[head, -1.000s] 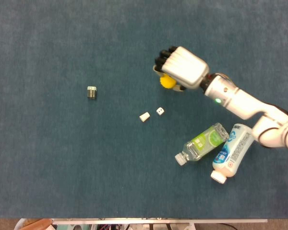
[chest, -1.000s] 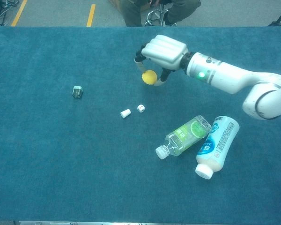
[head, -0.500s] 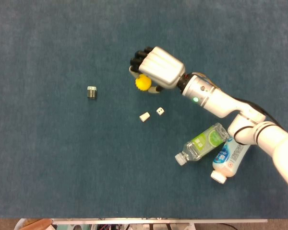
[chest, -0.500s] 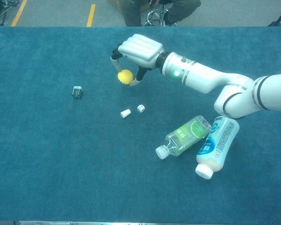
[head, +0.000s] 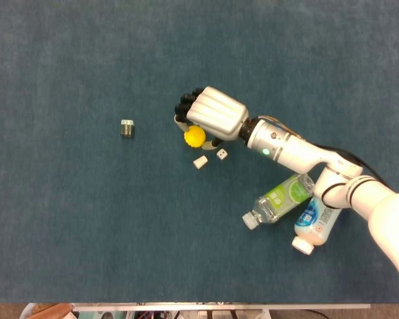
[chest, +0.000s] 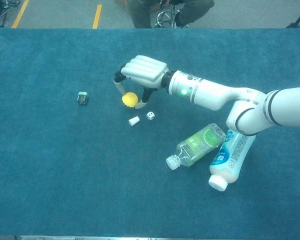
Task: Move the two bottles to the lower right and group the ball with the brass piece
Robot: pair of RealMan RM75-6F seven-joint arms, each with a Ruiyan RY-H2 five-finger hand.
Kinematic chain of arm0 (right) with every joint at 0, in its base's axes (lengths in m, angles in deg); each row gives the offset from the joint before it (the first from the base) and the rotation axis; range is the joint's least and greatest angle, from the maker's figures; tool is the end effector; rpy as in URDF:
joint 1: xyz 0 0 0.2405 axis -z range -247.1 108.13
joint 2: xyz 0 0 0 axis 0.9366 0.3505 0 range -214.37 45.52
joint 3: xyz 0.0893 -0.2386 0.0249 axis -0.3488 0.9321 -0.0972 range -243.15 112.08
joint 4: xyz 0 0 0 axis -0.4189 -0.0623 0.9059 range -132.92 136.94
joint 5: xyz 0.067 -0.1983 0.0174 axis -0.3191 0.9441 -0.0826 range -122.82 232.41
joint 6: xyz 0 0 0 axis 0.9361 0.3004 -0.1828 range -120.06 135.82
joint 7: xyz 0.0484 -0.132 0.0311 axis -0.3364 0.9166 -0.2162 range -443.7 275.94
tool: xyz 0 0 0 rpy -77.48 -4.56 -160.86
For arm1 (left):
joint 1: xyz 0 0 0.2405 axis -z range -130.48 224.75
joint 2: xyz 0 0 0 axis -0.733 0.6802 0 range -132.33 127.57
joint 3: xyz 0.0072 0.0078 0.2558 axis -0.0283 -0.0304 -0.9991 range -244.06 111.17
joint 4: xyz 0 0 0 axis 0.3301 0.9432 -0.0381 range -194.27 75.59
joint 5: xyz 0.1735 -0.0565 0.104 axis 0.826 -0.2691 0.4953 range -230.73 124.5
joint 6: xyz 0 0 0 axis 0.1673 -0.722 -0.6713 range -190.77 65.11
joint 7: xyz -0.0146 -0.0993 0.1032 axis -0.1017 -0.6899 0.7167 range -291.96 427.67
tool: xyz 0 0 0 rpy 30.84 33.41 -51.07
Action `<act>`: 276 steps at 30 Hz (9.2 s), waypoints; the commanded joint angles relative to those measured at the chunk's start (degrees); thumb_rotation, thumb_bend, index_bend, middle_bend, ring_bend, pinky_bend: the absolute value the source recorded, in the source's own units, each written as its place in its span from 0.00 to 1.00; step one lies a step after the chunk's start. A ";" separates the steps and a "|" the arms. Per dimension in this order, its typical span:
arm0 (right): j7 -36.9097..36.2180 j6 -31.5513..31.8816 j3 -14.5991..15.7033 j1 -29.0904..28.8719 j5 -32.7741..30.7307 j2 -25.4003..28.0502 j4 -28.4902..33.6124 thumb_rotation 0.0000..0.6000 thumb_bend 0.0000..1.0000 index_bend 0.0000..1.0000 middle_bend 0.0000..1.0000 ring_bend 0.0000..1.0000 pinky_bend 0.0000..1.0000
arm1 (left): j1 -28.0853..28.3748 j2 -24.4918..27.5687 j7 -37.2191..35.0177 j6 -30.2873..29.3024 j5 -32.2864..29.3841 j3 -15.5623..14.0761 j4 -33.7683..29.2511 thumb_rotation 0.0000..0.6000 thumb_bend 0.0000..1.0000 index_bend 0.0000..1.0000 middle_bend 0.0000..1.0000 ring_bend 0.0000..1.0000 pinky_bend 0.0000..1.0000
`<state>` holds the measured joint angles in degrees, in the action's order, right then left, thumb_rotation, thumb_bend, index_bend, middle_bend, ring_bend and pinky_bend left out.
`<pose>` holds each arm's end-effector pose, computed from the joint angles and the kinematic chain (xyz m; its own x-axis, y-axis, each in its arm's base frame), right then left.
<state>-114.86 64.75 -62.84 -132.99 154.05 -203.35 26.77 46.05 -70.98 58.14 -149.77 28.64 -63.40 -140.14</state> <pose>-0.0674 -0.3873 -0.1322 0.5565 -0.1776 0.8117 -0.5342 -0.8246 0.1859 -0.3669 0.1464 0.1643 0.3510 -0.0186 0.9362 0.9243 0.1671 -0.3432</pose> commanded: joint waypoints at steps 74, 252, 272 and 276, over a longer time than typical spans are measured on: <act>51.01 15.00 -11.97 24.85 -18.33 51.20 68.17 1.00 0.00 0.25 0.43 0.32 0.40 | 35.75 -13.93 -11.78 38.24 0.71 3.92 12.11 1.00 0.16 0.35 0.00 0.00 0.11; 43.19 15.08 -13.86 31.33 -15.58 48.85 62.89 1.00 0.00 0.25 0.43 0.32 0.40 | 41.32 -30.25 -6.99 42.38 -5.99 3.46 12.52 1.00 0.16 0.54 0.00 0.00 0.11; 43.00 15.90 -14.20 31.75 -15.50 48.86 63.00 1.00 0.00 0.25 0.43 0.32 0.40 | 41.59 -26.69 -7.69 41.12 -4.21 3.45 8.77 1.00 0.16 0.15 0.00 0.00 0.11; 42.99 17.33 -14.73 32.29 -15.40 49.48 63.66 1.00 0.00 0.25 0.43 0.32 0.40 | 41.06 -22.00 -4.44 38.65 -4.33 4.37 3.15 1.00 0.16 0.15 0.00 0.00 0.11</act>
<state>-71.87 81.80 -77.42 -100.87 138.61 -154.06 90.23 87.43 -95.35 51.85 -109.68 24.32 -59.60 -134.33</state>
